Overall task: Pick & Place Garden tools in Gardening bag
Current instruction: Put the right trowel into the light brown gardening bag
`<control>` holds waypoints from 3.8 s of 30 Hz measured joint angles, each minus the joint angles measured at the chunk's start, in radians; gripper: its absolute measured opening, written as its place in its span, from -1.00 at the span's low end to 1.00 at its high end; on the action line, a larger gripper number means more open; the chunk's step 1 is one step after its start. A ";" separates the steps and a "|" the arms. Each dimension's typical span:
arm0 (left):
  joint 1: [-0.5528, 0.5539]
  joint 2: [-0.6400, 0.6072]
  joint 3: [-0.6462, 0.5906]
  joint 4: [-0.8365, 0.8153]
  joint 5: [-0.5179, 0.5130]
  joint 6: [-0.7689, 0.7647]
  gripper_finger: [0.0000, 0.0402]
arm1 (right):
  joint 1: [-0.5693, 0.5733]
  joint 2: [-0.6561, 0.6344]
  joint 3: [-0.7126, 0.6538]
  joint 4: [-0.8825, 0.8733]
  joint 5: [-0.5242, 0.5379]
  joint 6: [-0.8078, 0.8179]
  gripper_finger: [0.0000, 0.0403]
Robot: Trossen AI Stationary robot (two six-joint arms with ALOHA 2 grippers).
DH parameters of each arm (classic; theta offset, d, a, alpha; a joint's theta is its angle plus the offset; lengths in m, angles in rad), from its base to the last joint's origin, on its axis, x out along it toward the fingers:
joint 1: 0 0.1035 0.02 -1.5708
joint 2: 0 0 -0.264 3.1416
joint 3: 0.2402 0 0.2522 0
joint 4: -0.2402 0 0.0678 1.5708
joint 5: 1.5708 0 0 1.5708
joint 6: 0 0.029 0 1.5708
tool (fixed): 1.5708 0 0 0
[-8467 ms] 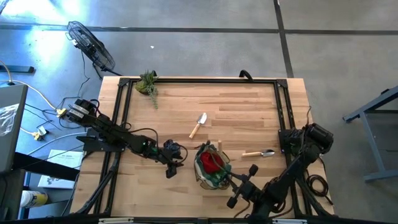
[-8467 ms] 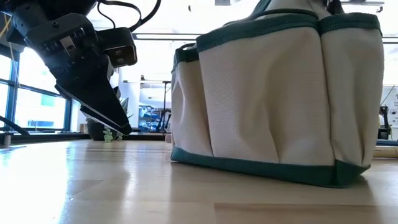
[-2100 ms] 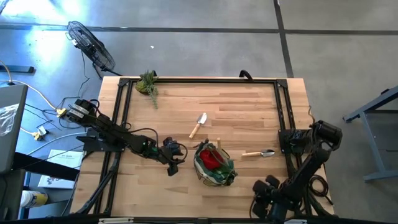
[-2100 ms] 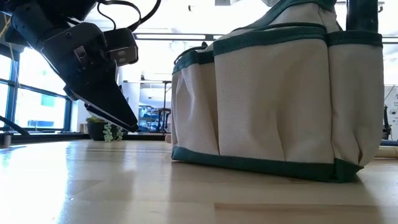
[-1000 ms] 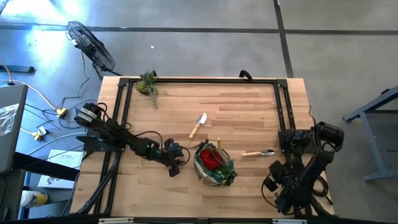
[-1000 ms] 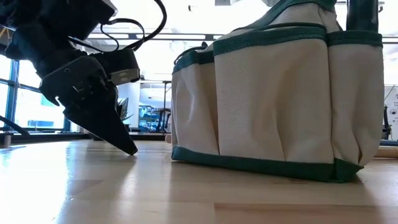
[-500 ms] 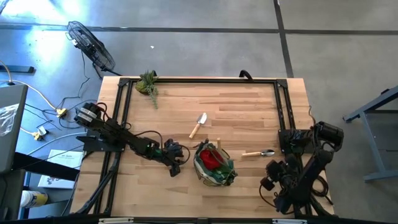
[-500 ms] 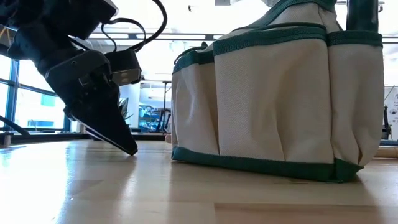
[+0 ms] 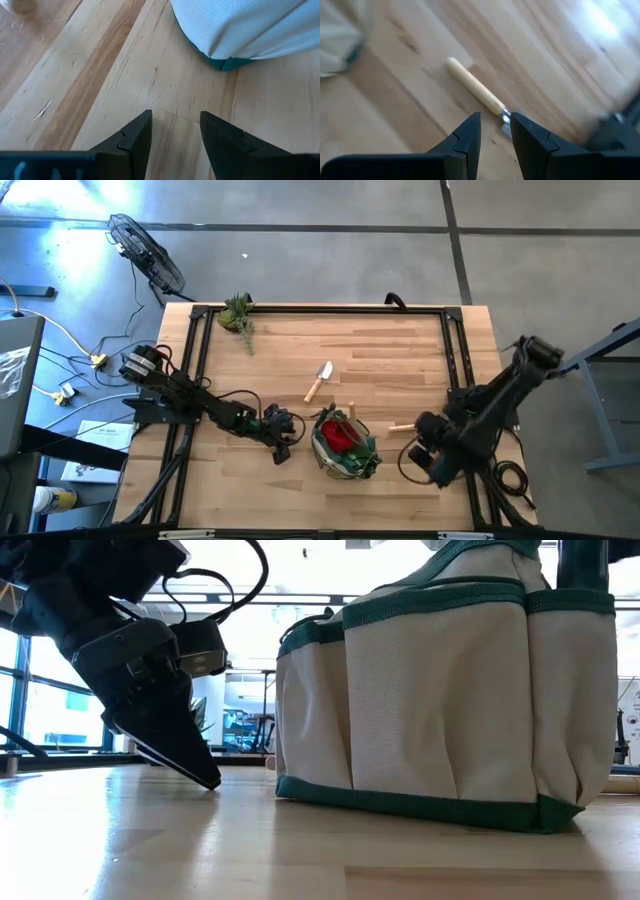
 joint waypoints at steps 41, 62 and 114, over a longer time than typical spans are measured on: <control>-0.016 0.000 0.000 -0.021 0.014 -0.004 -0.20 | -0.396 0.091 -0.001 0.288 -0.282 -0.978 -0.52; -0.016 0.000 -0.001 -0.018 0.007 -0.009 -0.20 | -0.448 0.091 -0.221 0.531 -0.316 -0.977 -0.52; -0.016 0.001 0.000 -0.019 0.003 -0.018 -0.20 | -0.287 0.084 -0.338 0.720 -0.147 -0.605 -0.74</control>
